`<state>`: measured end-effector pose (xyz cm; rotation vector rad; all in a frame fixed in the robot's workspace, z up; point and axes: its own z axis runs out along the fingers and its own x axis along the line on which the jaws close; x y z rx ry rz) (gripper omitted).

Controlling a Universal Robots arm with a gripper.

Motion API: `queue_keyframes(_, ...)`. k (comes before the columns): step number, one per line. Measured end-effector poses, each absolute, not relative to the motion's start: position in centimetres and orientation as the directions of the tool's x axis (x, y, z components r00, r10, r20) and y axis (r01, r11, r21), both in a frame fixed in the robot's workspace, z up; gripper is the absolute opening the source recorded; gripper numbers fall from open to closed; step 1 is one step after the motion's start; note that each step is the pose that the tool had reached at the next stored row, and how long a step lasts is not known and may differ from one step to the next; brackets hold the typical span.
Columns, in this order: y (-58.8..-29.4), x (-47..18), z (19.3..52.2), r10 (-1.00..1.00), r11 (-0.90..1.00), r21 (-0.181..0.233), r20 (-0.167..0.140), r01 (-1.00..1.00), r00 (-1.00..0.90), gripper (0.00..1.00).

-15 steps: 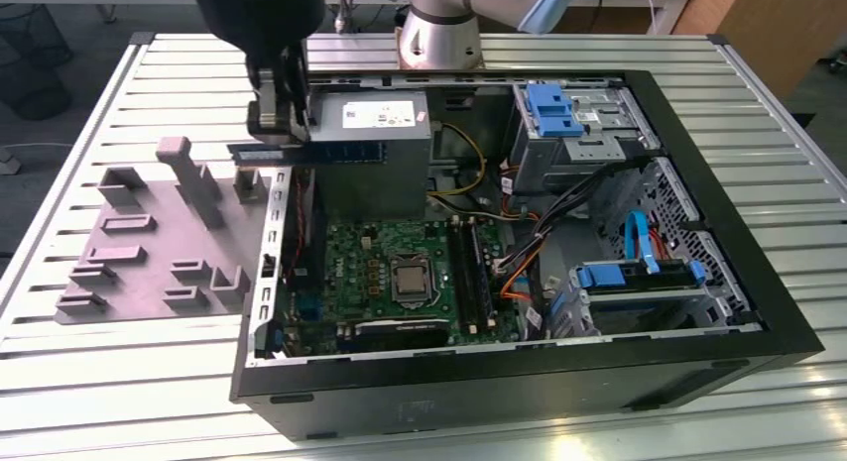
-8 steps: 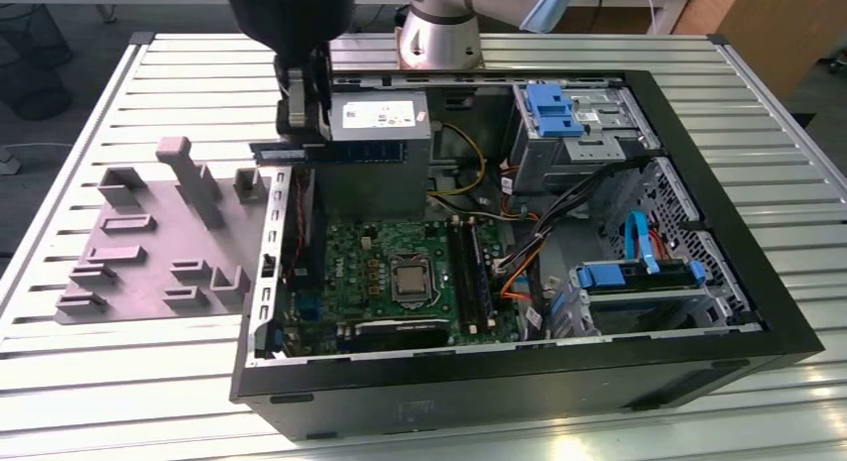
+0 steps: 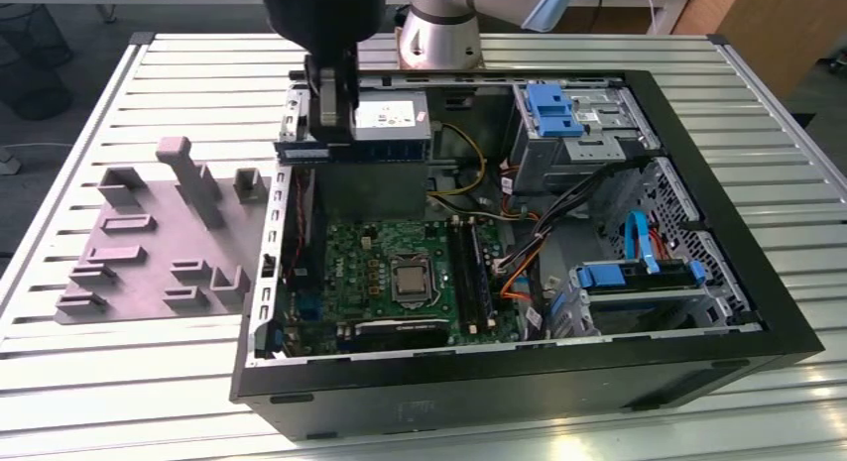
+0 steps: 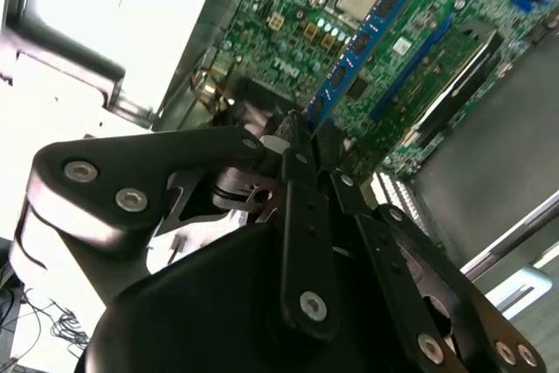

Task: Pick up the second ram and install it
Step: 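Pick up the second ram and move it above second insertion slot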

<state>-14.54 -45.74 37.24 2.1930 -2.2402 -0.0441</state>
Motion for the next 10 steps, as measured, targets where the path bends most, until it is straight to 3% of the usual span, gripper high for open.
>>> queue_keyframes(10,-45.7,-11.4,37.2,-1.0,0.022,0.025,-0.015,-0.999,-0.022,0.14)
